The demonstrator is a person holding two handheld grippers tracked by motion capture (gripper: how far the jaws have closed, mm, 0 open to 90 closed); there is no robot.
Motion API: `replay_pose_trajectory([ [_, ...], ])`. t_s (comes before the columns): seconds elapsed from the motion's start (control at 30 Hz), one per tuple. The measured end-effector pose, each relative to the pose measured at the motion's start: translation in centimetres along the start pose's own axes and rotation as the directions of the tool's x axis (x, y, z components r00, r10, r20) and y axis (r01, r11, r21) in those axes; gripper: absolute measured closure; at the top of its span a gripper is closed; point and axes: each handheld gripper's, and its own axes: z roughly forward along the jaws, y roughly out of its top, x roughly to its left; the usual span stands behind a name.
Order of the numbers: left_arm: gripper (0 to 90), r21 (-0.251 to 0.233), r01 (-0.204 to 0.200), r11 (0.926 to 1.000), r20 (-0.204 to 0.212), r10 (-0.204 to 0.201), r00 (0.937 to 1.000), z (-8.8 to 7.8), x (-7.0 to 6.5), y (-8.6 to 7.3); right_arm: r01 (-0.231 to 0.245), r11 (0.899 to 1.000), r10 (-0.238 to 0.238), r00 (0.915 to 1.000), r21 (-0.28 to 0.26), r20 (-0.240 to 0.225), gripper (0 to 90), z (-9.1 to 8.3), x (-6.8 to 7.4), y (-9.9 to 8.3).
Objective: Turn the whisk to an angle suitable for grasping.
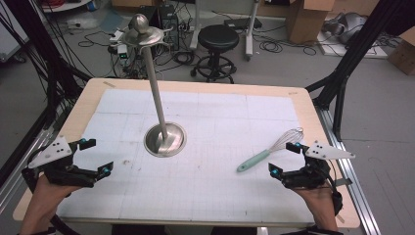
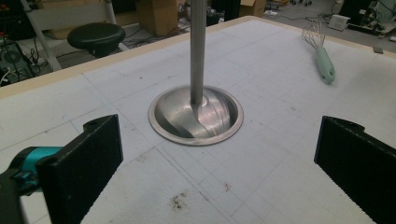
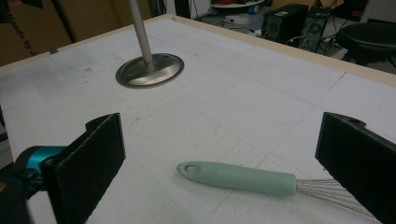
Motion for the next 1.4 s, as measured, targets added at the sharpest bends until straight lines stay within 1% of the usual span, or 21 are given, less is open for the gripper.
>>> replay_pose_trajectory([
  [0.37,1.7,0.002,-0.002,1.0,0.005,0.002,1.0,0.3,0.1,0.1,-0.009,1.0,0.009,0.9999,-0.004,0.014,0.3,-0.4,-0.7,-0.1],
  [0.5,1.7,0.011,-0.004,0.9999,0.011,0.004,0.9999,0.6,-0.2,0.0,-0.013,1.0,0.013,0.9999,0.003,0.009,0.3,-0.8,-1.0,-0.1],
  [0.57,1.7,0.006,-0.004,1.0,0.013,0.004,0.9999,0.7,-0.2,0.0,-0.013,1.0,0.013,0.9995,-0.002,0.027,0.3,-1.1,-1.1,0.0],
  [0.6,1.7,0.008,-0.01,0.9999,0.015,0.01,0.9998,0.7,-0.2,0.1,-0.012,1.0,0.013,0.9996,-0.002,0.025,0.3,-1.3,-1.2,0.1],
  [0.7,1.7,0.007,-0.01,0.9999,0.019,0.01,0.9998,0.6,-0.3,0.0,-0.006,1.0,0.006,0.9997,0.007,0.023,0.3,-1.7,-1.4,0.2],
  [0.8,1.7,0.007,-0.008,0.9999,0.019,0.008,0.9998,0.7,-0.2,0.0,-0.011,1.0,0.011,0.9998,0.011,0.015,0.3,-2.0,-1.7,0.4],
  [0.9,1.7,0.008,-0.008,0.9999,0.021,0.008,0.9997,0.8,-0.2,0.0,0.001,1.0,-0.001,0.9999,0.03,0.017,0.3,-2.2,-2.2,0.8],
  [1.0,1.7,0.007,-0.008,0.9999,0.022,0.008,0.9997,0.8,-0.2,0.0,0.003,0.998,-0.006,0.9991,0.057,0.041,0.3,-2.4,-2.7,1.5],
  [1.03,1.7,0.008,-0.009,0.9999,0.022,0.009,0.9997,0.8,-0.2,0.0,0.013,0.998,-0.015,0.9992,0.064,0.037,0.3,-2.4,-3.0,1.7],
  [1.2,1.7,0.004,-0.001,1.0,0.023,0.001,0.9997,0.6,0.1,-0.1,0.024,0.995,-0.026,0.9994,0.101,0.024,0.3,-2.3,-3.7,2.9],
  [1.3,1.7,0.0,0.002,1.0,0.024,-0.002,0.9997,0.6,0.1,-0.2,0.032,0.993,-0.033,0.9994,0.11,0.009,0.3,-2.0,-4.1,3.6],
  [1.4,1.7,-0.003,0.005,1.0,0.022,-0.005,0.9997,0.5,0.1,-0.2,0.049,0.989,-0.05,0.9988,0.137,0.001,0.3,-1.7,-4.4,4.2],
])
